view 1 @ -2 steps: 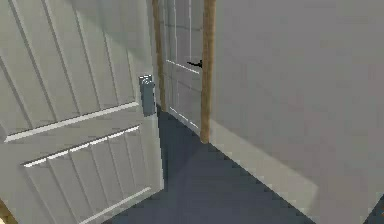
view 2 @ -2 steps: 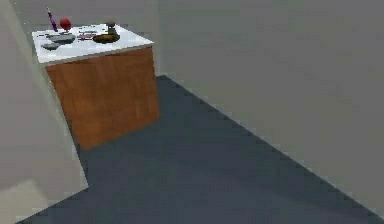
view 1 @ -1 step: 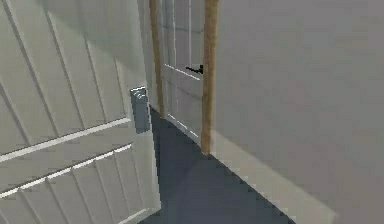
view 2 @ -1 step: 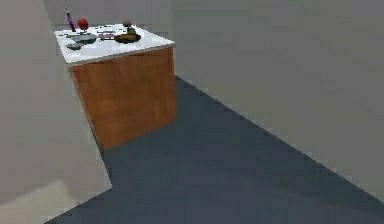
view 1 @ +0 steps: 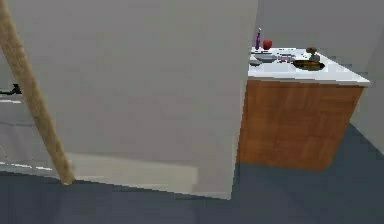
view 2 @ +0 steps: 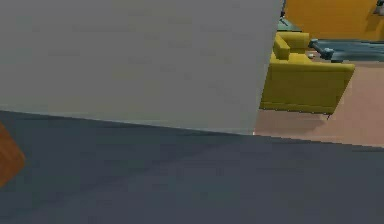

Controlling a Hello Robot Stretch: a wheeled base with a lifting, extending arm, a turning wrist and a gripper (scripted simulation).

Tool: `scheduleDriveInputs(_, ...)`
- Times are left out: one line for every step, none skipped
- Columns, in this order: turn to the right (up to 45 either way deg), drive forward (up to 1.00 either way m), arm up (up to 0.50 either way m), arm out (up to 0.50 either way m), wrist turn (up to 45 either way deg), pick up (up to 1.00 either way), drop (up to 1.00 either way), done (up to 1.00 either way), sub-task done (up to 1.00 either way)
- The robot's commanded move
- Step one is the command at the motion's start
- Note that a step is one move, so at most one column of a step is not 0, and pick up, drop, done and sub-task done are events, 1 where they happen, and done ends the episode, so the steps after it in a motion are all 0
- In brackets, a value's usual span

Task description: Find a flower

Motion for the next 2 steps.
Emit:
scheduleDriveInputs(6.0,0.00,0.00,0.00,0.0,0.00,0.00,0.00,0.00)
scheduleDriveInputs(0.0,0.05,0.00,0.00,0.0,0.00,0.00,0.00,0.00)
